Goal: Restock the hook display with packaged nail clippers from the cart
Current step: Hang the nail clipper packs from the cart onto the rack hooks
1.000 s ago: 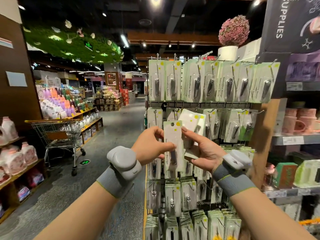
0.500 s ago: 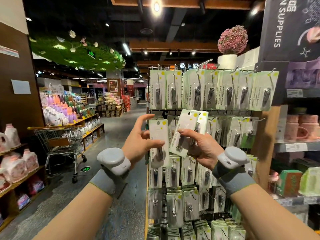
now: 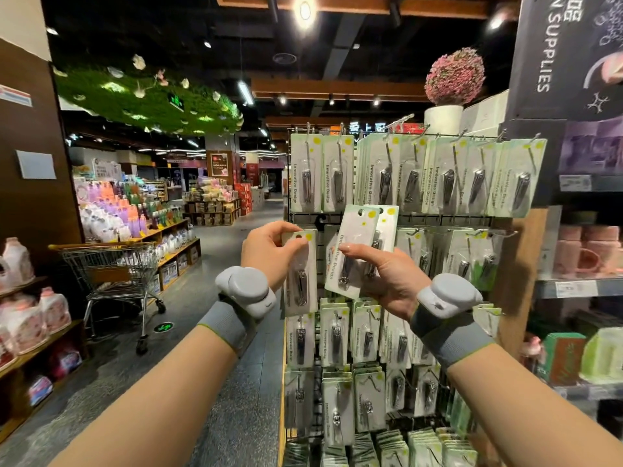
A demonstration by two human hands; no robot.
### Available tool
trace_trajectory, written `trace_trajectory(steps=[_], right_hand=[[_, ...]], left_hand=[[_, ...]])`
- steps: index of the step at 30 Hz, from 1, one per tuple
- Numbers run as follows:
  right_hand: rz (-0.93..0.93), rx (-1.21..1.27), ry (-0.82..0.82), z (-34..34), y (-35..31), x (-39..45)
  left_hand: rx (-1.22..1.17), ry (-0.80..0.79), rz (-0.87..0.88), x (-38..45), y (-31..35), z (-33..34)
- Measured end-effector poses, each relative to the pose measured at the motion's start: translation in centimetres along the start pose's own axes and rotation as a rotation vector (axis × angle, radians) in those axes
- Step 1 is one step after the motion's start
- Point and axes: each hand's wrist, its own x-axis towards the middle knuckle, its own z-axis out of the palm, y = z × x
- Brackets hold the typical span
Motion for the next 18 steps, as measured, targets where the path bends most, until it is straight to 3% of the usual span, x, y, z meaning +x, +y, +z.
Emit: trace_trajectory(steps=[18], right_hand=[[-0.017,-0.004,-0.043,1.0,-0.4,0.1]], left_hand=[[0.176,0.052,-0.027,1.5,0.8,1.1]])
